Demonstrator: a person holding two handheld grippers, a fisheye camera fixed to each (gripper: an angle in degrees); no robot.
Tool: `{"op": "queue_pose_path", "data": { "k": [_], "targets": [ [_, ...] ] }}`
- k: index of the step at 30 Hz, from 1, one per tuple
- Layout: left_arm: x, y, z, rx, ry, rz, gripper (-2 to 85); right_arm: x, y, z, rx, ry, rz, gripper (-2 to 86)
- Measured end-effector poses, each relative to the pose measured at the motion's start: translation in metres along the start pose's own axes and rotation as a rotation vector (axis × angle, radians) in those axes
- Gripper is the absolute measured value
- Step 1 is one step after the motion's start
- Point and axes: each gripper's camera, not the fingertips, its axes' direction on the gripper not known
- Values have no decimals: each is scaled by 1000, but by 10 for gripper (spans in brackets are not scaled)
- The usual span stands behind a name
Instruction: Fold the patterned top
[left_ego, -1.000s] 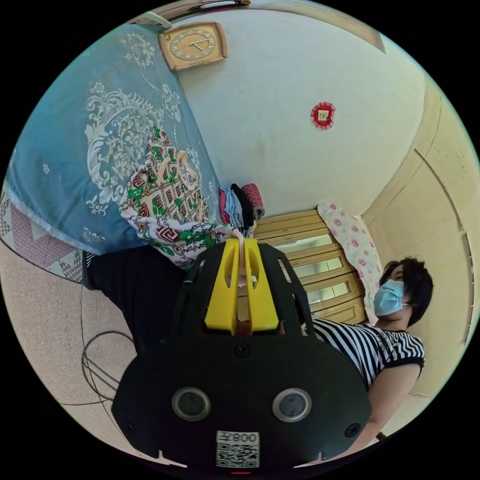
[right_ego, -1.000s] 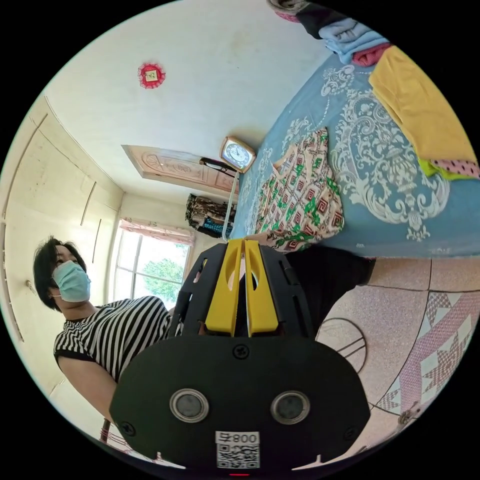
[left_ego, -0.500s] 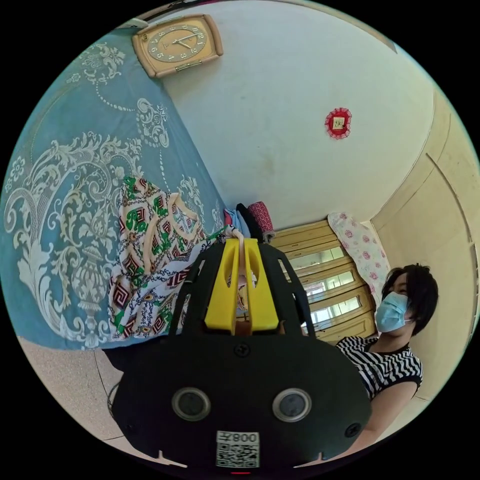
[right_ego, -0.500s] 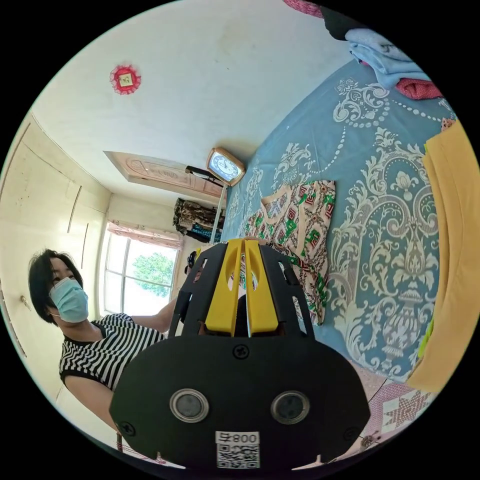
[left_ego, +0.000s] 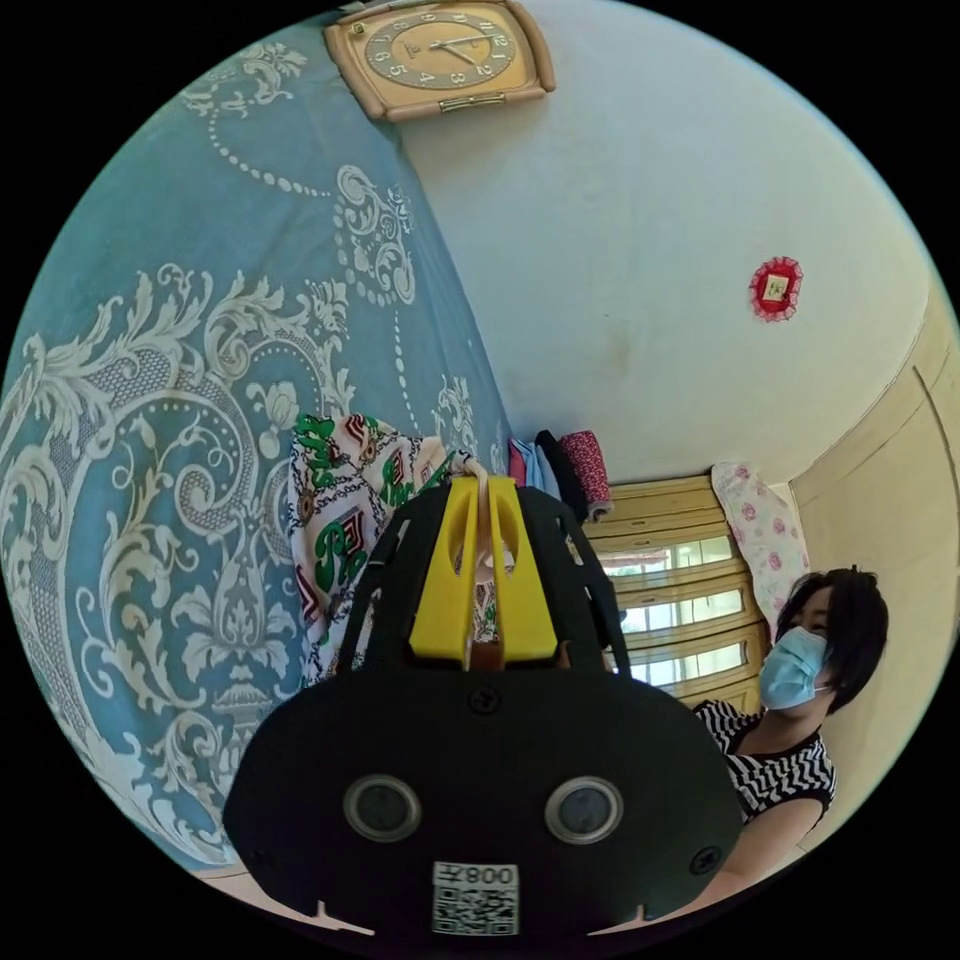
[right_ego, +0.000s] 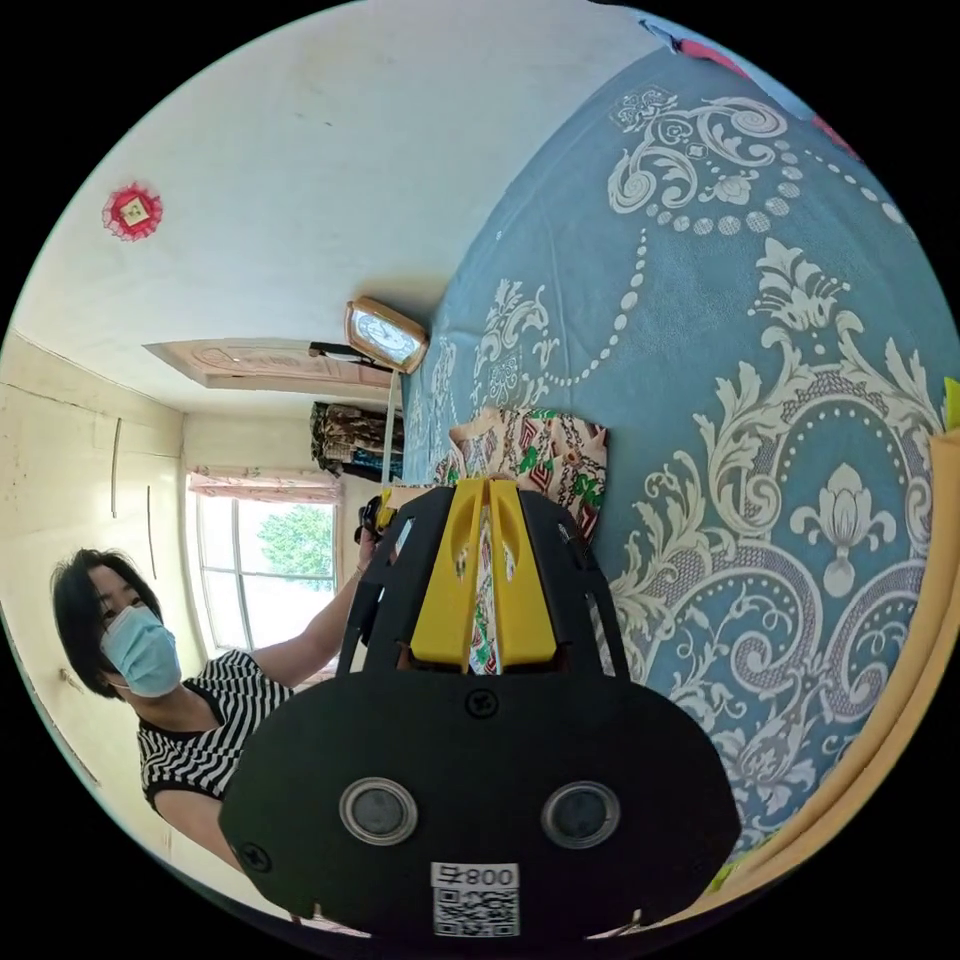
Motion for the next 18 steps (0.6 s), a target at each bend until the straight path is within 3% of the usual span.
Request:
{"op": "queue_pose_path", "data": {
  "k": [18],
  "targets": [
    [15,-121,59,22,-30,0,16,12,-140,49,-16,-24,-4,6]
  ]
}}
